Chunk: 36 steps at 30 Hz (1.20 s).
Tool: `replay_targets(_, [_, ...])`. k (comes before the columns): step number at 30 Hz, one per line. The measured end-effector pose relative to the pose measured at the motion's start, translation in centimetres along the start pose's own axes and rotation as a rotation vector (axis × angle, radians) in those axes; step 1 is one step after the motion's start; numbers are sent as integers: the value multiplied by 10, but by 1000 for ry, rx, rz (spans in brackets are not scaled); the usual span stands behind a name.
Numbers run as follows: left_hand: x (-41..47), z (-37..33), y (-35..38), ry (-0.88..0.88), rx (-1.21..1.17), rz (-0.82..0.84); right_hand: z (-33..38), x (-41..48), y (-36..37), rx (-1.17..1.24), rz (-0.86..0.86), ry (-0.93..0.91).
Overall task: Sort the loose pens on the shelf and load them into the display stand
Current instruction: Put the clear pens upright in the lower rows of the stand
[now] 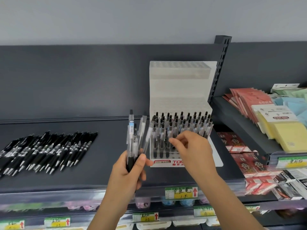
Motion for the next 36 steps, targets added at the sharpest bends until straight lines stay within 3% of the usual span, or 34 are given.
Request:
replay_targets(2, [-1, 1, 6, -19, 2, 23, 3, -6, -6, 148, -12, 3])
replay_targets(6, [-1, 1, 19, -21, 23, 75, 25, -19, 1, 568, 270, -20])
replay_targets(10, [-2, 1, 27, -10, 23, 110, 26, -24, 1, 828, 272, 67])
replay_targets(15, [1, 5, 21, -7, 14, 68, 17, -28, -3, 924, 234, 146])
replay_targets(23, [5, 12, 14, -36, 3, 41, 11, -25, -19, 834, 108, 138])
replay_targets(30, [10, 13, -9, -53, 31, -111, -17, -5, -52, 522, -311, 156])
replay_targets(36, [9, 9, -7, -58, -52, -89, -3, 3, -35, 332, -265, 66])
Point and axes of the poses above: each hand's wrist, its own x-axis towards the middle knuckle, its own y-axis out of the palm, z = x × y, the point moved 6 cm from there along x, towards the middle knuckle, and after that the axes turned 11 degrees about -x, right-handed, at the moved point
